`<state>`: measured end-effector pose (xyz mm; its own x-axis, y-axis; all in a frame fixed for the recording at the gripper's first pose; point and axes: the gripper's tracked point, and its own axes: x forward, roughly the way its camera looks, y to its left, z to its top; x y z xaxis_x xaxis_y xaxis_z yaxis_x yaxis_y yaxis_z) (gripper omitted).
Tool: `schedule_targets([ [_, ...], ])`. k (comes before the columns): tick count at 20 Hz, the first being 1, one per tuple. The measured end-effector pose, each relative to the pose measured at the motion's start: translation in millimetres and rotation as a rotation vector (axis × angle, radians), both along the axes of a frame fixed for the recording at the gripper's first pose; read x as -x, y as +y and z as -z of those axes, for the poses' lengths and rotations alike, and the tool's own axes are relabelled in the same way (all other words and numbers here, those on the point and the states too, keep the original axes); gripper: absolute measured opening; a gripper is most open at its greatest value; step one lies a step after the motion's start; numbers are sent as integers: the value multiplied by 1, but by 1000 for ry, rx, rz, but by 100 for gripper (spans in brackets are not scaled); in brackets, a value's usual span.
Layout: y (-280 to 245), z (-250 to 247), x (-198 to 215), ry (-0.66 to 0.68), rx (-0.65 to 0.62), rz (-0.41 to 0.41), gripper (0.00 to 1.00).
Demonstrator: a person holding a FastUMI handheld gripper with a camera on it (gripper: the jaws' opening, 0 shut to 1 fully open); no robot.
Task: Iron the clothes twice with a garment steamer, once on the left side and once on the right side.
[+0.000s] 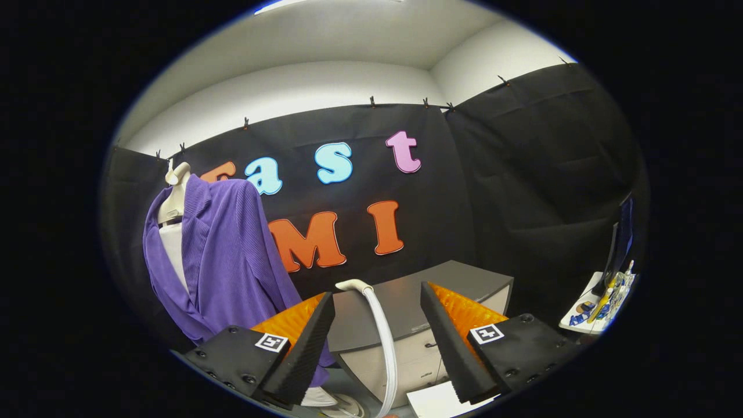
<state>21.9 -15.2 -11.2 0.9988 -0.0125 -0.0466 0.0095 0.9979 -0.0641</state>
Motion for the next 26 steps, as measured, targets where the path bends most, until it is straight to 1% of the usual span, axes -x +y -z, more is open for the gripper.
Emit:
schedule_targets([
  [3,3,3,-13,18,18,-2,99],
  [7,7,22,-36,86,63,-4,99],
  [10,11,34,-56,122,71,-18,99],
  [16,13,62,-121,213,172,-8,99],
  [21,18,80,-166,269,191,-22,99],
  [24,17,89,-203,294,228,-11,99],
  [26,22,102,-229,324,242,-24,99],
])
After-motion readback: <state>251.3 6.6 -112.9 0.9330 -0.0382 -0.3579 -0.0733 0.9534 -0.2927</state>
